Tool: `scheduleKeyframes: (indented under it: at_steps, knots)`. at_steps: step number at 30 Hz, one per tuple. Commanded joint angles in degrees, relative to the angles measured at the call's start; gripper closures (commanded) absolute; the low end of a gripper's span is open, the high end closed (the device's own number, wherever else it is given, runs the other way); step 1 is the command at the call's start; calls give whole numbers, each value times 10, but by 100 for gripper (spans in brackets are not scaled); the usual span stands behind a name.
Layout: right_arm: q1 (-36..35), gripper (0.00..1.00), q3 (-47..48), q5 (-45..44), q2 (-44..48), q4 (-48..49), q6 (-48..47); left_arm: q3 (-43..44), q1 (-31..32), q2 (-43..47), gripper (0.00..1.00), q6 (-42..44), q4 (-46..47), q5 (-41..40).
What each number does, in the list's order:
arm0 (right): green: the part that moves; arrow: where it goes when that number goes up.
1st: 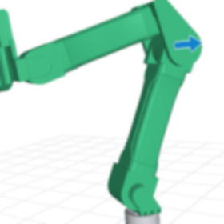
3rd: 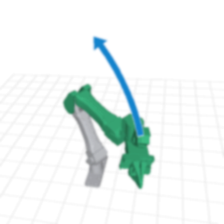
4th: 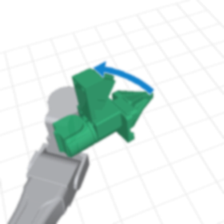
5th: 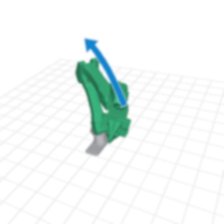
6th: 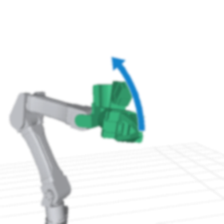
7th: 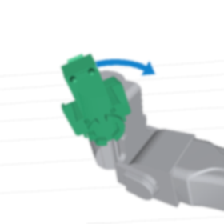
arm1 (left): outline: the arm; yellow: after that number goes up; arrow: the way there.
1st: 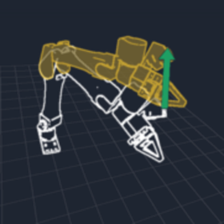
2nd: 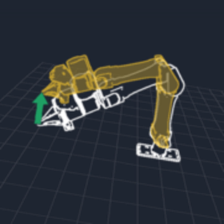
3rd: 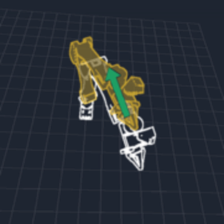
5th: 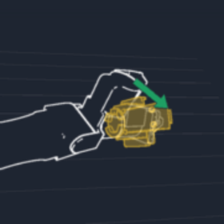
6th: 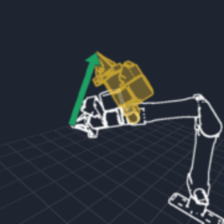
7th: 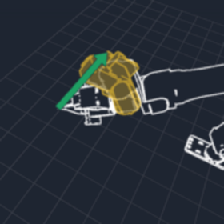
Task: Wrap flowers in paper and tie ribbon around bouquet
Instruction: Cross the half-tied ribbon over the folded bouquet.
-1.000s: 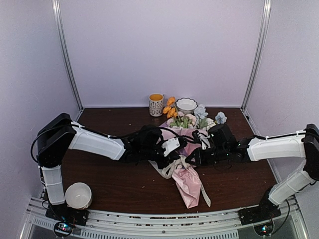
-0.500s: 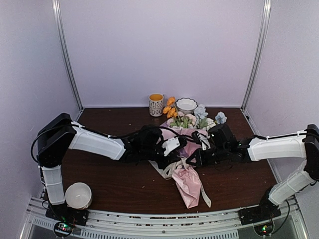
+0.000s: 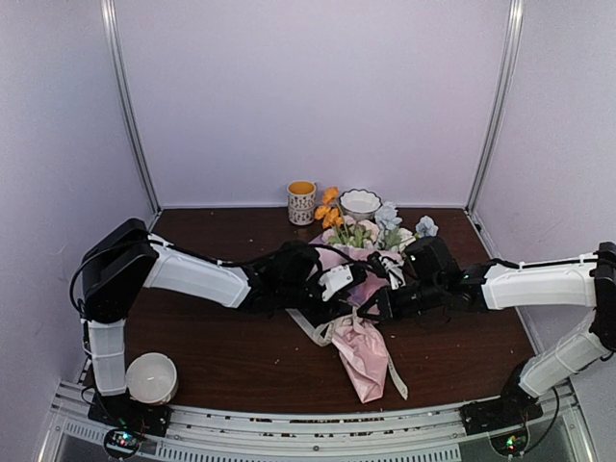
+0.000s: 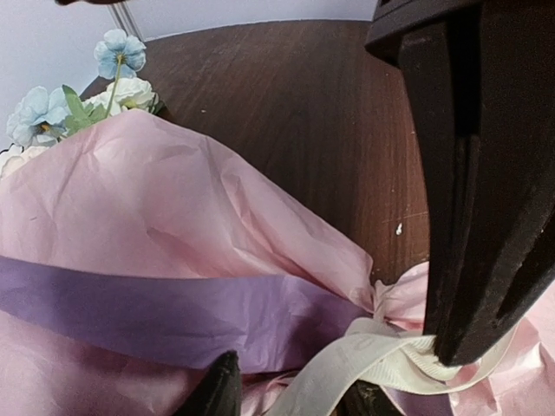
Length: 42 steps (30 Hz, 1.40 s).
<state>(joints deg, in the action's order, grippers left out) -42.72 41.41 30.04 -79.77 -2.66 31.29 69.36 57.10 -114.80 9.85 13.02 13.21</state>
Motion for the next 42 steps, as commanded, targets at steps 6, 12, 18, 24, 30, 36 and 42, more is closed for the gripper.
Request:
scheduleKeyframes:
  at_steps: [6, 12, 18, 24, 30, 36, 42]
  knots:
    - [-2, 100, 10, 92, 22, 40, -3, 22, 6, -21, 63, -6, -1, -35]
    - [-3, 100, 8, 88, 16, 27, -8, 13, 6, -13, 76, -18, 22, -42]
    - [4, 80, 22, 48, 25, -42, -38, -10, 6, 0, 91, -24, 43, -32]
    - [48, 66, 31, 17, 61, -78, -51, -18, 6, 5, 97, -24, 52, -33]
    - [82, 73, 1, -8, 60, -24, 15, -20, 6, 7, 98, -27, 57, -31]
    - [70, 88, 0, 10, -13, 31, 69, -25, 6, 12, 97, -27, 64, -30]
    - [43, 87, 12, 21, -50, 61, 86, -27, 6, 12, 96, -30, 66, -30]
